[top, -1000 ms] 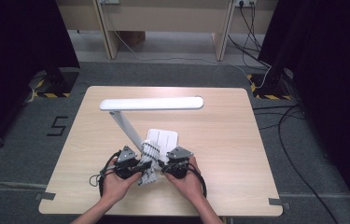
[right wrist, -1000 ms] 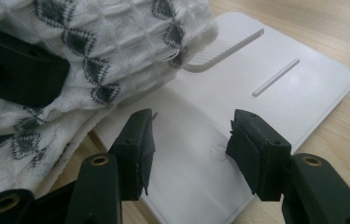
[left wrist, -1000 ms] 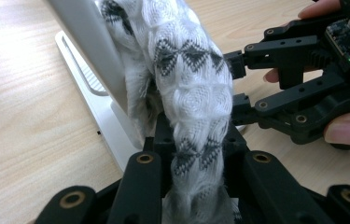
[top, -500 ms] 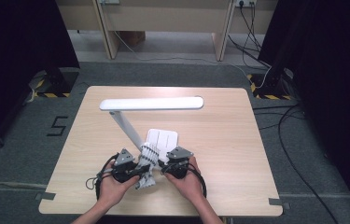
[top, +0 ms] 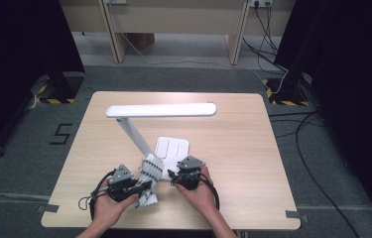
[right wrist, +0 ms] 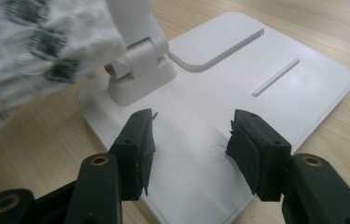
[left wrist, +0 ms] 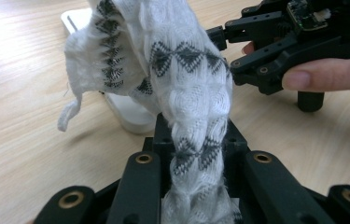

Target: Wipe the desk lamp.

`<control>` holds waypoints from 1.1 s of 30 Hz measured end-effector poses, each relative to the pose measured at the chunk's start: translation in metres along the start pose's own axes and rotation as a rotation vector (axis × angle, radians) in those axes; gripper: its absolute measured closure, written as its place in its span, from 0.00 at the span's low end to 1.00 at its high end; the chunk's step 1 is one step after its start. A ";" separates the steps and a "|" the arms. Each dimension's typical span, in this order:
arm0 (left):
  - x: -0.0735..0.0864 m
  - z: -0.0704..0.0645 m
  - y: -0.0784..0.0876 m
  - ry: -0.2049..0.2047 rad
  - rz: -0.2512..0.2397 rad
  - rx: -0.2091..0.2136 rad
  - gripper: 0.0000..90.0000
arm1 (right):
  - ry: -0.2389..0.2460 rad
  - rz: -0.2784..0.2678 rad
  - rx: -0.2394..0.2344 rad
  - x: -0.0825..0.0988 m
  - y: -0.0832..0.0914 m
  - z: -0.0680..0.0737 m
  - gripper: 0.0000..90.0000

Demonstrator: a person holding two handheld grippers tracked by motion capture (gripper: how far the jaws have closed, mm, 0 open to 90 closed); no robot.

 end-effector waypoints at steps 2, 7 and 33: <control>0.002 0.002 0.007 0.008 -0.008 -0.001 0.82 | -0.001 -0.001 0.000 0.000 0.000 0.000 0.55; 0.008 0.009 0.022 0.019 -0.014 -0.019 0.82 | 0.000 0.000 0.001 0.000 0.000 0.000 0.55; -0.044 0.081 -0.039 -0.104 -0.053 -0.098 0.81 | 0.001 -0.001 -0.001 0.000 0.000 0.000 0.55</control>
Point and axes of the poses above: each handheld gripper's, and its own axes: y roughly backward along the jaws, x roughly out of its underside, z roughly to its left, the point moved 4 cm from there along -y, roughly forward along the jaws, and after that the axes turned 5 degrees about y, right-handed, at the moved point
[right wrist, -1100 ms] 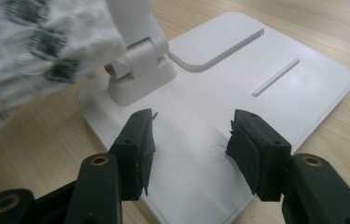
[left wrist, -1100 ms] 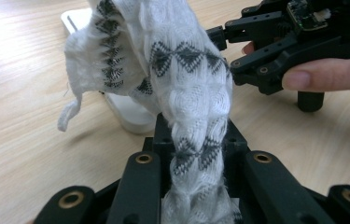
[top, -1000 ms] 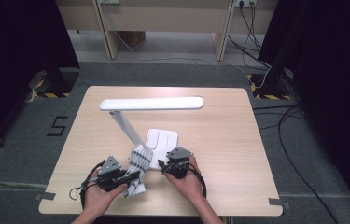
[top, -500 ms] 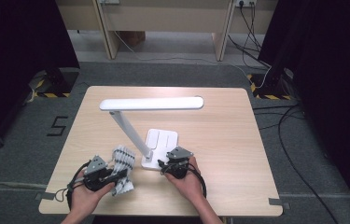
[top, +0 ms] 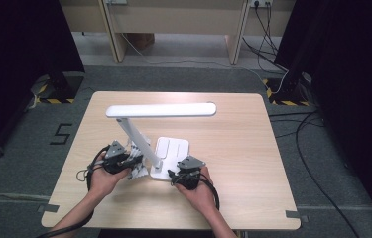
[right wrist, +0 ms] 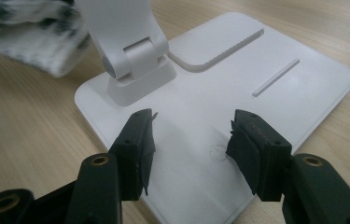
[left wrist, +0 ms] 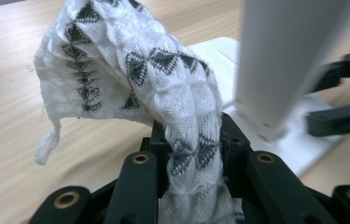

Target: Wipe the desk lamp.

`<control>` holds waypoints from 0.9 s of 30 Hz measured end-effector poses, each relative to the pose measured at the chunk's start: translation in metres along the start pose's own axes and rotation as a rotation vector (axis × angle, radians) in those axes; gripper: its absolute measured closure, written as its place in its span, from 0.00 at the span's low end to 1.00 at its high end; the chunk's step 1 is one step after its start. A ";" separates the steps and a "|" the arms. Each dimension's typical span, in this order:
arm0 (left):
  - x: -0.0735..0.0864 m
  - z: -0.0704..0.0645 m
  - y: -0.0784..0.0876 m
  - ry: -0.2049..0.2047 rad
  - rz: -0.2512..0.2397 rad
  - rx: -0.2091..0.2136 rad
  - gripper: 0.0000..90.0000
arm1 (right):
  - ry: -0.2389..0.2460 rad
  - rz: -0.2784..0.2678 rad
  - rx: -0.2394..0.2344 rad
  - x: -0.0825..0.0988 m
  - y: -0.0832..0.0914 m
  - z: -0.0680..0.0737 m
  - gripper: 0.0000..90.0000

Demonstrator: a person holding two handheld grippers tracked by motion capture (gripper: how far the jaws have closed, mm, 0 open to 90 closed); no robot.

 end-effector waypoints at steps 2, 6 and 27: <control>-0.003 0.003 -0.007 0.007 -0.001 -0.008 0.81 | 0.000 0.000 0.000 0.000 0.000 0.000 0.55; -0.005 0.002 -0.011 0.015 -0.008 -0.015 0.81 | 0.000 0.000 -0.001 0.000 0.000 0.000 0.55; -0.019 0.012 -0.052 0.043 -0.023 -0.009 0.81 | 0.001 -0.001 0.000 0.000 0.000 0.000 0.55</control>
Point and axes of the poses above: each handheld gripper's, and its own axes: y roughly backward along the jaws, x roughly out of its underside, z roughly to its left, the point moved 4 cm from there along -y, roughly forward along the jaws, and after that the axes turned 5 degrees about y, right-handed, at the moved point
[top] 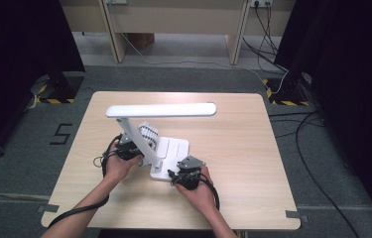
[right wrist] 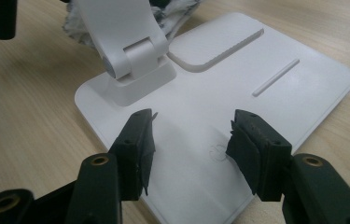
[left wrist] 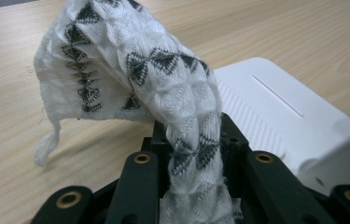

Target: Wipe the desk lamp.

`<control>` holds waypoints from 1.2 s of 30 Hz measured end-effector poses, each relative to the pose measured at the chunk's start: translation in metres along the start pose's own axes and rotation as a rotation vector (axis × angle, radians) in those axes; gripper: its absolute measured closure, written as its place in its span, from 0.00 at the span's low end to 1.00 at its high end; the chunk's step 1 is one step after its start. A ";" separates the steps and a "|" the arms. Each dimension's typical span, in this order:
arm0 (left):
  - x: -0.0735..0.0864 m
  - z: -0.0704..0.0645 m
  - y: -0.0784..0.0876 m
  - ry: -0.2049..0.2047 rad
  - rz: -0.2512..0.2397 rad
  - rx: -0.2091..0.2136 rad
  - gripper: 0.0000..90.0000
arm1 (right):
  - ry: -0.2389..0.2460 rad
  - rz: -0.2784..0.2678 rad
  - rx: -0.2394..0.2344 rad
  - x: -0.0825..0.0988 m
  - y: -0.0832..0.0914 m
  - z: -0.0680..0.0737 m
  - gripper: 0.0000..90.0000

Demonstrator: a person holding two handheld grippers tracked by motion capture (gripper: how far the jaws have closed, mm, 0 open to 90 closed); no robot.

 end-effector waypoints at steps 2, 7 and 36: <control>-0.002 0.001 -0.006 0.009 -0.003 0.002 0.81 | 0.000 -0.001 -0.001 0.000 0.000 0.000 0.55; -0.003 0.002 -0.012 0.009 0.005 0.008 0.82 | -0.007 0.001 -0.002 0.000 0.000 0.000 0.55; 0.014 -0.007 0.002 -0.057 0.099 0.060 0.84 | -0.002 0.000 0.000 0.000 0.000 0.000 0.55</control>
Point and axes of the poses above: each handheld gripper's, and its own axes: y roughly backward along the jaws, x roughly out of its underside, z roughly to its left, the point moved 4 cm from there along -y, roughly forward along the jaws, and after that the axes turned 5 degrees about y, right-handed, at the moved point
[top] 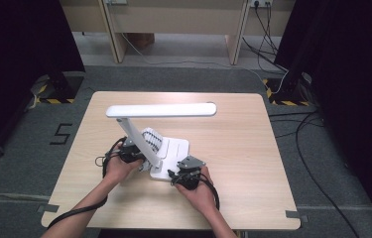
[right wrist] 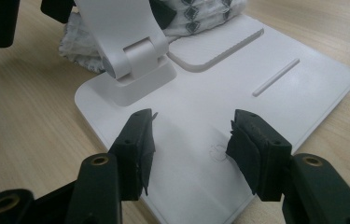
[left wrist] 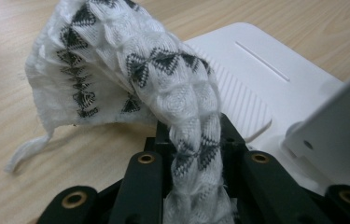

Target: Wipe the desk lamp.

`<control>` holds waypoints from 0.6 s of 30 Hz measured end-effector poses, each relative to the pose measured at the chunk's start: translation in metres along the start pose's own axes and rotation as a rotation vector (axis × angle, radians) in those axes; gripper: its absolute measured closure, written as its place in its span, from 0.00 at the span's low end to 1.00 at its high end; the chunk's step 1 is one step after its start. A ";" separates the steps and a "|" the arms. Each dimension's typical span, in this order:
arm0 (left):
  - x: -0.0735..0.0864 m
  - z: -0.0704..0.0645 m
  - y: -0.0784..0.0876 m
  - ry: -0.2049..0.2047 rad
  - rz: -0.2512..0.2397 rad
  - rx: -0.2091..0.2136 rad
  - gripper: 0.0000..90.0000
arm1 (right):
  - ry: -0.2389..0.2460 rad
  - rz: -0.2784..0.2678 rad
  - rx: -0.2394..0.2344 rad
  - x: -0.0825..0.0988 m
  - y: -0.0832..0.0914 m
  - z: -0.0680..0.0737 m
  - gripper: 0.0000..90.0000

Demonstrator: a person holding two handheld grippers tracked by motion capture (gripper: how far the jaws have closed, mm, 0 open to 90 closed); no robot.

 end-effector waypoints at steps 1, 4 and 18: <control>0.001 0.000 0.001 0.003 -0.003 0.002 0.84 | 0.000 0.001 -0.001 0.000 0.000 0.000 0.55; 0.003 -0.001 0.003 0.003 0.008 0.000 0.84 | 0.000 0.001 0.000 0.000 0.000 0.000 0.55; 0.015 -0.007 0.011 0.011 0.026 0.001 0.84 | 0.000 0.002 0.000 0.000 0.000 0.000 0.55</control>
Point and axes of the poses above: each handheld gripper's, and its own axes: y roughly backward along the jaws, x roughly out of its underside, z roughly to its left, the point moved 4 cm from there along -y, roughly forward along the jaws, and after that the axes turned 5 degrees about y, right-handed, at the moved point
